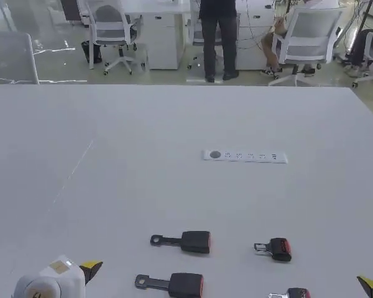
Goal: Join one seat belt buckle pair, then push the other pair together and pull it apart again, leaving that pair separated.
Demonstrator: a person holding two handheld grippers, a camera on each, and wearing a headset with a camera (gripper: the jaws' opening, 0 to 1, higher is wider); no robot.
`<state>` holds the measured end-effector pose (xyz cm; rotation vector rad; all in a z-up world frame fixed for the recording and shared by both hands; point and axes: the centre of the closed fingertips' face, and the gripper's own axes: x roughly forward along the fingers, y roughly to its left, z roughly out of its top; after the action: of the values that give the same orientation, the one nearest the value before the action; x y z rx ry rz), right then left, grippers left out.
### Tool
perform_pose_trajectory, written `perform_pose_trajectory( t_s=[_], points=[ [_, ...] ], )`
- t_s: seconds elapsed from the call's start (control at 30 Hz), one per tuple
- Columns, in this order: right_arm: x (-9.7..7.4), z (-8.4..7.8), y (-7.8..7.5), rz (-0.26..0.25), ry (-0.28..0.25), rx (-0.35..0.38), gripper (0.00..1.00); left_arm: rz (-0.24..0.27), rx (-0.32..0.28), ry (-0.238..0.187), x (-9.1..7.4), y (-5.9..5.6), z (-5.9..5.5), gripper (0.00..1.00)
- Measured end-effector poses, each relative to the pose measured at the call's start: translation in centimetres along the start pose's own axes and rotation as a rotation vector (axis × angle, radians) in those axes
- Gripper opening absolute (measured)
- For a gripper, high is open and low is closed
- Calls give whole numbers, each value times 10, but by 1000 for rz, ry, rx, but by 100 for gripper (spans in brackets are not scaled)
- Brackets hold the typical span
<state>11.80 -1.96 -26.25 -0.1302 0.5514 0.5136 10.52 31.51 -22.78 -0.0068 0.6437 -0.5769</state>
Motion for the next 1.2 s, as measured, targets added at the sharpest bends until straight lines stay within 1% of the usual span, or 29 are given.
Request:
perform_pose_trajectory(
  t_s=[0.03,0.2,0.53,0.63,0.73,1.2],
  points=[
    [0,1,0,3,1,-7,99,-1,0,1,-1,-3,1,99],
    [1,2,2,11,3,-17,99,-1,3,2,-1,-5,3,99],
    [4,4,2,17,-4,-17,99,6,-7,-7,-2,-3,4,99],
    [4,4,1,8,-3,-24,99,9,-6,-5,-1,1,1,99],
    [4,4,0,11,-5,-12,99,10,-12,-5,0,3,-1,99],
    [7,4,-1,8,-1,-11,99,11,-15,-6,2,0,3,99]
  ],
)
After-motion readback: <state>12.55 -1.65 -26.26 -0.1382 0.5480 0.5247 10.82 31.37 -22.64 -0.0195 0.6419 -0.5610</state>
